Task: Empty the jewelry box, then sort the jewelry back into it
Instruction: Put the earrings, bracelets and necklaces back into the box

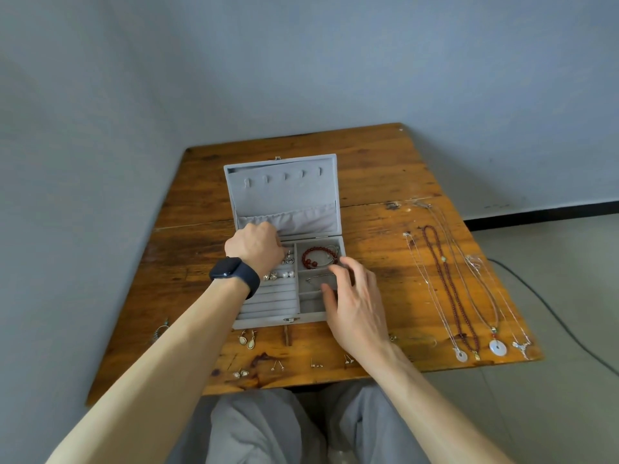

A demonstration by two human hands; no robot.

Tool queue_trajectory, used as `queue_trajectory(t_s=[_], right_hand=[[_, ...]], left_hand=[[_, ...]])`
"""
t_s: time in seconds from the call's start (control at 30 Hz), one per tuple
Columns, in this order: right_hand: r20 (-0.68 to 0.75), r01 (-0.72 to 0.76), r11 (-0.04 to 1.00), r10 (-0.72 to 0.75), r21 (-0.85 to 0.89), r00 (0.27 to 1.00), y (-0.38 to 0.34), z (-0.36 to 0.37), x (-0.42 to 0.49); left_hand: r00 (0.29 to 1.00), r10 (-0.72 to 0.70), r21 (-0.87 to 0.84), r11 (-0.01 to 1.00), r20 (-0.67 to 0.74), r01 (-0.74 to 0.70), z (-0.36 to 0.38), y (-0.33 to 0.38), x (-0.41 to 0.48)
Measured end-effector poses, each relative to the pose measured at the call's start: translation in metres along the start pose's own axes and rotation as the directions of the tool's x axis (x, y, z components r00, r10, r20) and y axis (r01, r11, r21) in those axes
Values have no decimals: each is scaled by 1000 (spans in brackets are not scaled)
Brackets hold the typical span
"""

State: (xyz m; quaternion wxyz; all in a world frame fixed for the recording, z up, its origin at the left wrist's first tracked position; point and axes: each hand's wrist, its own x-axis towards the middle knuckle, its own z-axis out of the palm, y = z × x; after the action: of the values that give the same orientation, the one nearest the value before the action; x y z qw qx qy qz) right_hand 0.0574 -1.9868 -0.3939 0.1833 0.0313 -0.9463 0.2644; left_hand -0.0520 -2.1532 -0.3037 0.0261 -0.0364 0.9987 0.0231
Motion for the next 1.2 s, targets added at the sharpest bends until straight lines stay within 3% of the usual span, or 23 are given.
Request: queue_trajectory(t_s=[0.37,0.6,0.83,1.03,1.2], right_hand=[[58,10,1000,-9,-7,998,2,-6,2],[65,73,997,-71,-26,995,-10,-26,-1],[106,183,982,-188,53,976,-49,-32,-32],[221,120,988,-139,97,965,-85,-16,-52],[263,4,1000,-4,0,965,-110,-5,-49]], left_hand=[[998,33,-87,996,50,-29,-11,-11,-12],[983,60,-227,969,-172,-99,-22,-49,-73],[965,-28,-435,896,-262,-92,8,-92,-147],[979,-154,-566,823,-135,51,51,-99,-164],[964,-245,-611,780,-103,133,68,-92,-164]])
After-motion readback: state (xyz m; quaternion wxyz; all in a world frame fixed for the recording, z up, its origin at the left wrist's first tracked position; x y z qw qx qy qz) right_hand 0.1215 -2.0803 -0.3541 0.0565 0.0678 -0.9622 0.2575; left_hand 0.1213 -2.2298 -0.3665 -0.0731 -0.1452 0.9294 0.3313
